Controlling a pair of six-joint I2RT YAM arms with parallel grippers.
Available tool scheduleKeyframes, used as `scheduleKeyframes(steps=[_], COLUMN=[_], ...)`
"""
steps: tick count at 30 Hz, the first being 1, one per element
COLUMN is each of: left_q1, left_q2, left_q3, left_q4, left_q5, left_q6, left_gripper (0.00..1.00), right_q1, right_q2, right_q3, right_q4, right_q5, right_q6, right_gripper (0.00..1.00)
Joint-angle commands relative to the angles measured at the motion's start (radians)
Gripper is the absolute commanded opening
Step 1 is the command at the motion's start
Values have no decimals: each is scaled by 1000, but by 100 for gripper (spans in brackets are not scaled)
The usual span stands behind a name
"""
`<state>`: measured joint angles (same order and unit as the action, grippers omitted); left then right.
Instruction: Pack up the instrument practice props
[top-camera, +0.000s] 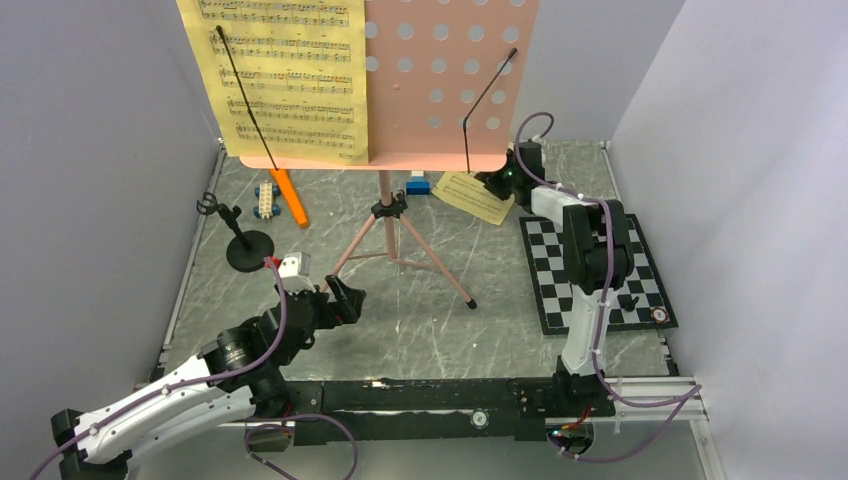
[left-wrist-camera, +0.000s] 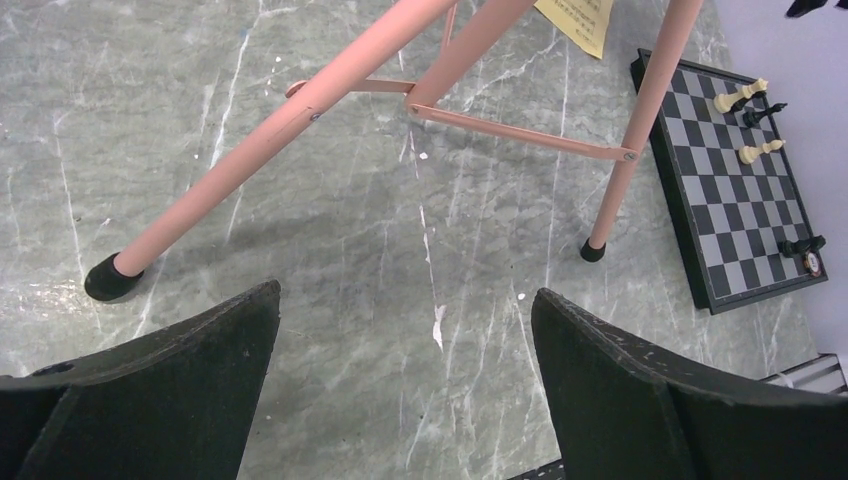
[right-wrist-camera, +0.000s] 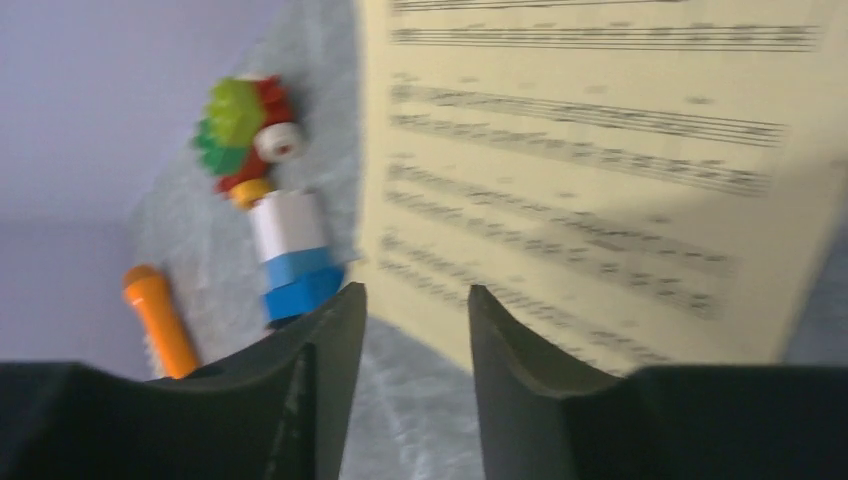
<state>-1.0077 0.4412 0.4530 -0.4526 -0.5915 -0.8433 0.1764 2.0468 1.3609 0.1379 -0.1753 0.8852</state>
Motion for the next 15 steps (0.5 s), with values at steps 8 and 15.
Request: scheduleKeyframes(steps=[8, 15], left_q1=[0, 0], left_q2=[-31, -61], left_q3=[39, 11], left_q4=[-48, -27], left_q5=[39, 58], left_q6=[-65, -85], left_gripper=[99, 99], right_q1=[-14, -42], right_q2=[71, -21], right_q3=[-38, -208], right_q4=[-124, -133], right_q5=[101, 98], right_q6=[-44, -54], right_gripper=[37, 38])
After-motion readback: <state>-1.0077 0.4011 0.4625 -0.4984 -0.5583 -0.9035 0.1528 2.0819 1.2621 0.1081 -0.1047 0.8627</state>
